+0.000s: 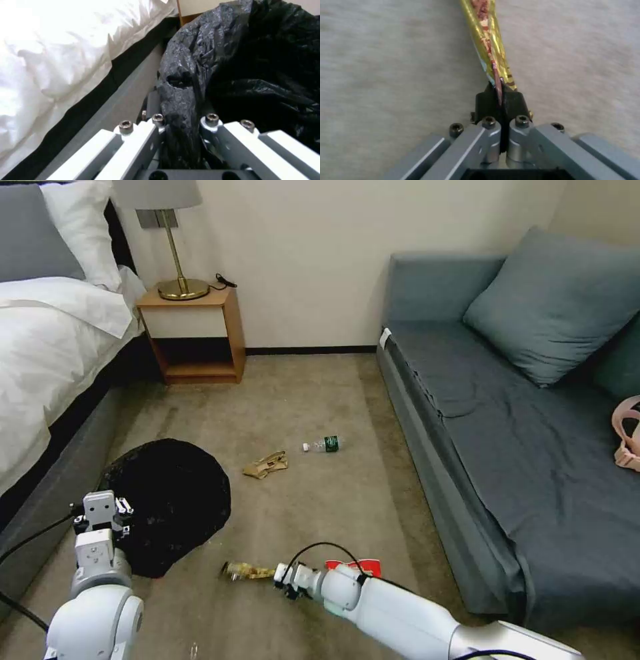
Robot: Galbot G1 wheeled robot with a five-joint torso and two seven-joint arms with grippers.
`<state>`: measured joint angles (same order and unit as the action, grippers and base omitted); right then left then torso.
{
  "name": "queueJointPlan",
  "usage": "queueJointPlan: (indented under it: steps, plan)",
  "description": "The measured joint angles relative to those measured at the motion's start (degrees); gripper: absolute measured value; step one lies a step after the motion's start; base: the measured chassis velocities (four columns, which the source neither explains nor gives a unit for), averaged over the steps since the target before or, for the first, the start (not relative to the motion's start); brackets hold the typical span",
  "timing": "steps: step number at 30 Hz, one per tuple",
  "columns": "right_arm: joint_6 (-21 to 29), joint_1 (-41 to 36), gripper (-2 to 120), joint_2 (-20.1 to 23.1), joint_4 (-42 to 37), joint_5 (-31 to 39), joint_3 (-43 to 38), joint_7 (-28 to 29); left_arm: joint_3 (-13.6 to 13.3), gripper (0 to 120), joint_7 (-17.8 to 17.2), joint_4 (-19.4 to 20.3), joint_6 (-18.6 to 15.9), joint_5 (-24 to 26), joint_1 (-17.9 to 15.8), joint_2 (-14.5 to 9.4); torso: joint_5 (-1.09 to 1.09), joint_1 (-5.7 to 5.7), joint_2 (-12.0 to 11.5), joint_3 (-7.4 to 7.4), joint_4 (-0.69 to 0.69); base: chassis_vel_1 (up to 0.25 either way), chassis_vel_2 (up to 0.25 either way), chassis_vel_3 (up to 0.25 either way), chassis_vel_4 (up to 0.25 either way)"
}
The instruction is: Pick up the trash bin, then pick up the garbage on the floor and place it into the trash bin.
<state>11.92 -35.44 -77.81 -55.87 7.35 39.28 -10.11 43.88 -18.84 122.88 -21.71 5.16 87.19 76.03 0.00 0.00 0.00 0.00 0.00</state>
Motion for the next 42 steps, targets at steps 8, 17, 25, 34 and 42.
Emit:
queueJointPlan:
  steps: [8, 17, 25, 34, 42]
  plan:
    - [-0.5, 2.9, 0, 0.4, 3.3, 0.0, -5.6, -0.6, 0.1, 5, 0.1, 0.1, 0.7, 0.3, 0.5, -0.2, 0.0, 0.0, 0.0, 0.0, 0.0, 0.0, 0.0, 0.0, 0.0]
    - [-1.9, 6.4, 0, 0.1, 6.7, -0.2, -11.9, -1.1, 0.2, 5, 0.1, 0.5, 0.9, 1.0, 1.0, -0.4, 0.0, 0.0, 0.0, 0.0, 0.0, 0.0, 0.0, 0.0, 0.0]
    - [-3.6, 11.2, 0, -1.5, 9.8, -0.3, -17.6, -0.9, 0.2, 5, -0.1, -0.2, 1.8, 2.7, 1.1, -0.7, -0.01, 0.0, 0.0, 0.0, 0.0, 0.0, 0.0, 0.0, 0.0]
    - [-5.0, 19.8, 0, -3.1, 6.6, 1.9, -19.4, -0.3, -0.2, 5, -0.4, -0.6, 2.2, 2.8, 1.1, -0.4, -0.01, 0.0, 0.0, 0.0, 0.0, 0.0, 0.0, 0.0, 0.0]
    - [-4.9, 23.7, 0, -5.8, -3.0, 6.6, -15.4, -0.2, 0.3, 5, -0.4, -1.7, 2.6, 3.1, 0.6, -0.4, -0.01, 0.0, 0.0, 0.0, 0.0, 0.0, 0.0, 0.0, 0.0]
